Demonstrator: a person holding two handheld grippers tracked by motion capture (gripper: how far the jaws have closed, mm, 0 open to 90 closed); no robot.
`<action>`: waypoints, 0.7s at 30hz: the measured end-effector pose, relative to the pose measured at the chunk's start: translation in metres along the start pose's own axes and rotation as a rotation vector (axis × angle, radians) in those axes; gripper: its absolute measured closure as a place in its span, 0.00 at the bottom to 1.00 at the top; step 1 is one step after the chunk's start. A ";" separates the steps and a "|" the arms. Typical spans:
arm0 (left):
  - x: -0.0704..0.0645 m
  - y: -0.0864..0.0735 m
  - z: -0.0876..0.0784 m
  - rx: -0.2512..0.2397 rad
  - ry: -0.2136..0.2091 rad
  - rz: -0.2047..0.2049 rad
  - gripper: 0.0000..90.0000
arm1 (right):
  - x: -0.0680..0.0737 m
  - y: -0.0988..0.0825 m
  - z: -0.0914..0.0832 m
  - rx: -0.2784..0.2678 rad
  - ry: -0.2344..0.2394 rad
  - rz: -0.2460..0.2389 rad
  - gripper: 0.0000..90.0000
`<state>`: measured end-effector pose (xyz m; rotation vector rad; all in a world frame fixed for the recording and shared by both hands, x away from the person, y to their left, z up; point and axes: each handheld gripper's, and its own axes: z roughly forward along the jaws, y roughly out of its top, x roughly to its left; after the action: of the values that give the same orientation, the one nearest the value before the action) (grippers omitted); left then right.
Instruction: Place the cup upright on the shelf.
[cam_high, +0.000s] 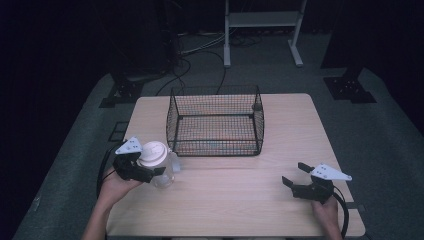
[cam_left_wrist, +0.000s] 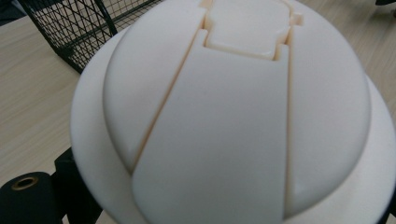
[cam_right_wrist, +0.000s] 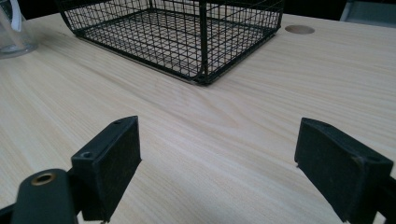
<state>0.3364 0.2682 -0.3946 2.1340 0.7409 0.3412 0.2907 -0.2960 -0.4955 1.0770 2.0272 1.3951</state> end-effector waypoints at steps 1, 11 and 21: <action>0.000 0.000 0.000 0.000 0.000 0.000 0.09 | 0.000 0.000 0.000 0.000 0.000 0.000 0.15; 0.000 -0.001 0.000 -0.014 -0.010 0.001 0.12 | 0.000 0.000 0.000 -0.001 0.000 0.000 0.15; -0.001 -0.002 0.000 -0.013 0.011 0.020 0.17 | 0.000 0.000 0.000 -0.002 0.000 -0.001 0.15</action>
<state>0.3349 0.2684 -0.3960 2.1294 0.7226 0.3680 0.2906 -0.2961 -0.4955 1.0753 2.0262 1.3963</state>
